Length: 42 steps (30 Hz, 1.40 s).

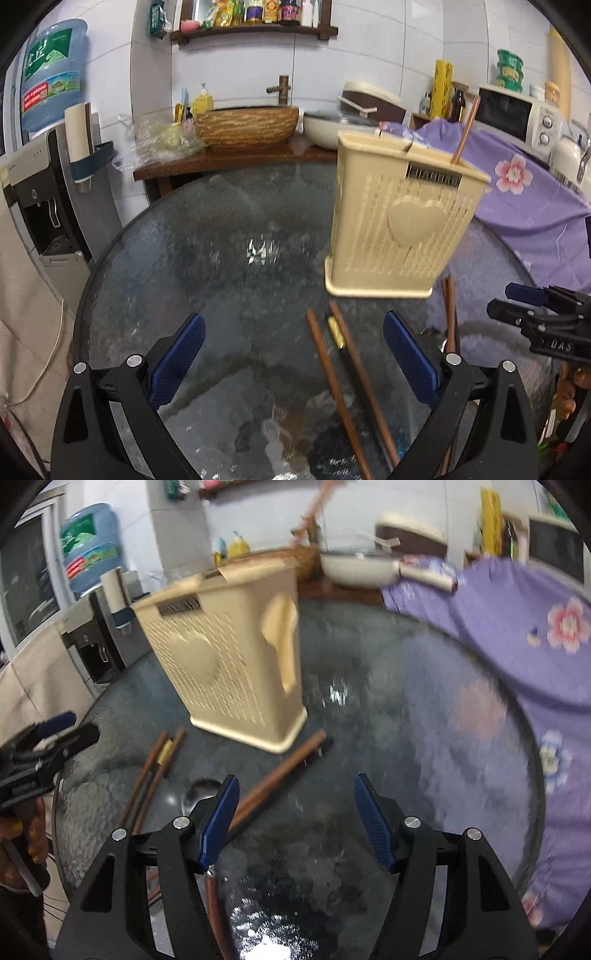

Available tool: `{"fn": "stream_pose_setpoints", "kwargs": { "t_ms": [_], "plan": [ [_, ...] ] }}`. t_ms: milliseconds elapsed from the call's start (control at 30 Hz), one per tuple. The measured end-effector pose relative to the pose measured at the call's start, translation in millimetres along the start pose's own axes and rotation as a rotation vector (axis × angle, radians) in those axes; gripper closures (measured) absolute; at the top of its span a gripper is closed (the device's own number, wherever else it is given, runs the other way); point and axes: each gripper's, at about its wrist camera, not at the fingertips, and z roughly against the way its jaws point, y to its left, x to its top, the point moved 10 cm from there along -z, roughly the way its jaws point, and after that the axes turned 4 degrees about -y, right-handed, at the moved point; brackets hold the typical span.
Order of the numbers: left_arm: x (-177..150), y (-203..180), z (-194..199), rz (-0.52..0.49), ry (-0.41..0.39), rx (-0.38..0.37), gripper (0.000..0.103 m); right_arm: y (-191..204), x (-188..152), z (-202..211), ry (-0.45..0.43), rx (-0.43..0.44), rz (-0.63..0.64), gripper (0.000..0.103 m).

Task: Organize utensils
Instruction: 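Move the left tool back to the chopsticks while the right tool grasps the dark chopsticks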

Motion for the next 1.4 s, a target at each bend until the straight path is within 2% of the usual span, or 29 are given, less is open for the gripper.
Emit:
{"fn": "stream_pose_setpoints", "kwargs": {
  "t_ms": [267,533,800,900,1000,1033,1333,1400],
  "plan": [
    [-29,3,-16,-0.031,0.084,0.014,0.017,3,-19,-24,0.068,-0.029,0.028,0.039],
    [-38,-5,-19,-0.043,0.103,0.003,0.018,16,-21,-36,0.096,-0.056,0.079,0.041],
    [-44,-8,-21,-0.061,0.121,0.002,0.019,14,-23,-30,0.125,-0.054,0.13,0.042],
    [-44,-9,-23,-0.066,0.131,0.001,0.022,5,-24,-29,0.149,-0.029,0.102,0.043],
    [-45,-10,-24,-0.066,0.136,-0.006,0.023,-4,-28,-30,0.177,0.027,0.017,0.046],
    [-45,-10,-25,-0.067,0.138,-0.006,0.023,-9,-26,-29,0.172,0.018,0.003,0.049],
    [-42,-11,-27,-0.057,0.138,-0.007,0.024,-10,-13,-43,0.173,-0.012,-0.005,0.051],
    [-42,-10,-27,-0.055,0.137,-0.006,0.024,-7,-10,-47,0.181,0.002,-0.023,0.057]
  ]
}}
